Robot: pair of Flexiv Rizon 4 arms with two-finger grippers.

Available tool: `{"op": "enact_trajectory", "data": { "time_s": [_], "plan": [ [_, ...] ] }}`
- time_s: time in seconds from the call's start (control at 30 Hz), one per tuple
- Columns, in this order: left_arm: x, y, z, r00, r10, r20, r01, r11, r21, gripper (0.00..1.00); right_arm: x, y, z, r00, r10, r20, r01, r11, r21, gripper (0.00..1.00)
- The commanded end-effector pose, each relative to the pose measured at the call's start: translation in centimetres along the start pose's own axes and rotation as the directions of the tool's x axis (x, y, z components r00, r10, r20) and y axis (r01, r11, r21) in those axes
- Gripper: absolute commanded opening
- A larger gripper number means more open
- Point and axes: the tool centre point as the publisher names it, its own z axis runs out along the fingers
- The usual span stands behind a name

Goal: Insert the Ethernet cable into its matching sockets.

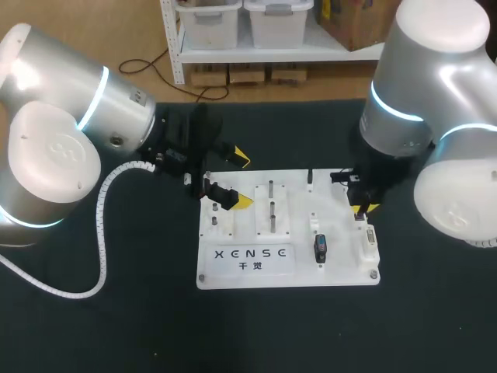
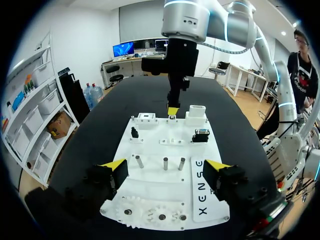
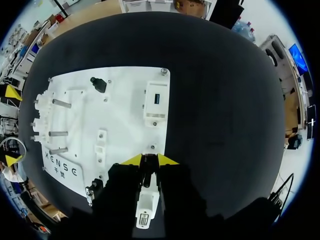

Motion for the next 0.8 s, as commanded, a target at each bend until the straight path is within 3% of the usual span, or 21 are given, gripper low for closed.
{"op": "enact_trajectory", "data": {
  "time_s": [0.03, 0.8],
  "plan": [
    [0.0, 0.1, 0.1, 1.0, 0.0, -0.004, 0.0, 1.0, 0.001, 1.0, 0.0, 0.0, 0.6, 1.0, 0.001, -0.003, -0.001, 1.0, -0.001, 0.0],
    [0.0, 0.1, 0.1, 1.0, 0.0, -0.004, 0.0, 1.0, 0.001, 1.0, 0.3, 0.1, 2.9, 0.998, -0.023, -0.053, 0.022, 1.0, -0.019, 0.0]
  ]
}}
